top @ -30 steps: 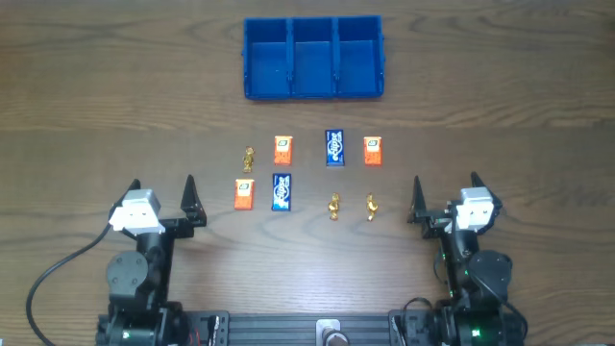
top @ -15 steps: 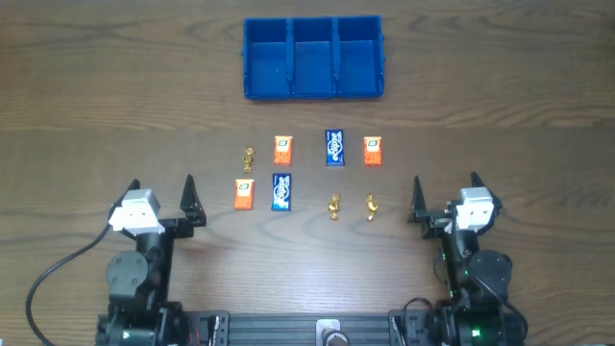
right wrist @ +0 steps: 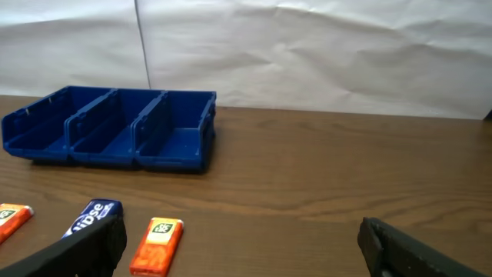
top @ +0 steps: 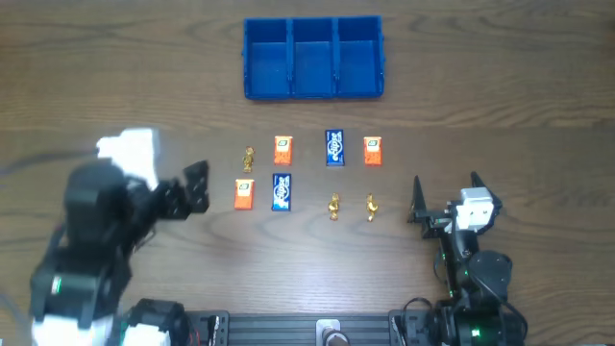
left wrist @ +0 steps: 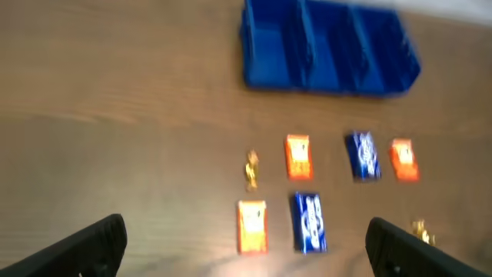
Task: Sort Candies Into Trays
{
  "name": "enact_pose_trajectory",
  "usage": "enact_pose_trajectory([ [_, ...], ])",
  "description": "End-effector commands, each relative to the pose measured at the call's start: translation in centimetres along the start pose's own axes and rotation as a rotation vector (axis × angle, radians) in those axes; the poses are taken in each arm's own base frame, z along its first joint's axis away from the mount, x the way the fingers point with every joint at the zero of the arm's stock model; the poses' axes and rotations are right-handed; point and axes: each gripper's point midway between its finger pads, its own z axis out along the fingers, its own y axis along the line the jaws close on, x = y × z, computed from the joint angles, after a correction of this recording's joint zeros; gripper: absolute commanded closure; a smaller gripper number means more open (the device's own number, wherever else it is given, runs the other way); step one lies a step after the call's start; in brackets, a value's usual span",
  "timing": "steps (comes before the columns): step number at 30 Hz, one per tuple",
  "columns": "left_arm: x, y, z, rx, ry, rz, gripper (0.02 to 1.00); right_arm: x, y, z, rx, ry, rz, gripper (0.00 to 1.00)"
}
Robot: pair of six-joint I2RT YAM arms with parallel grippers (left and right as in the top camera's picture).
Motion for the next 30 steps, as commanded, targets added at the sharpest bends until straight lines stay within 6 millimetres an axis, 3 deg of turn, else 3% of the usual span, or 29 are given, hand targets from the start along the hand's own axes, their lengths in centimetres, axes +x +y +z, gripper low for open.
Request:
enact_pose_trajectory([
  [1,4.0,-0.8,7.2,-0.076,0.315,-0.016,0.018,0.1,0.1,0.0,-0.006,0.002,-0.015,0.003],
  [8,10.6,-1.9,14.1,-0.136,0.594,0.006,0.018,0.2,0.1,0.0,-0.006,0.002,-0.015,0.003],
  [12,12.8,-1.8,16.3,-0.157,0.668,0.025,0.018,0.2,0.1,0.0,-0.006,0.002,-0.015,0.003],
  [18,15.0,-0.8,17.3,-0.196,0.747,0.026,0.053,0.2,0.1,0.0,-0.006,0.002,-0.015,0.003],
  [26,15.7,0.5,18.0,-0.225,0.776,-0.002,0.093,0.2,0.1,0.0,-0.006,0.002,-0.015,0.003],
  [30,16.2,0.7,18.3,-0.232,0.791,-0.003,0.167,0.1,0.1,0.0,-0.006,0.002,-0.015,0.003],
])
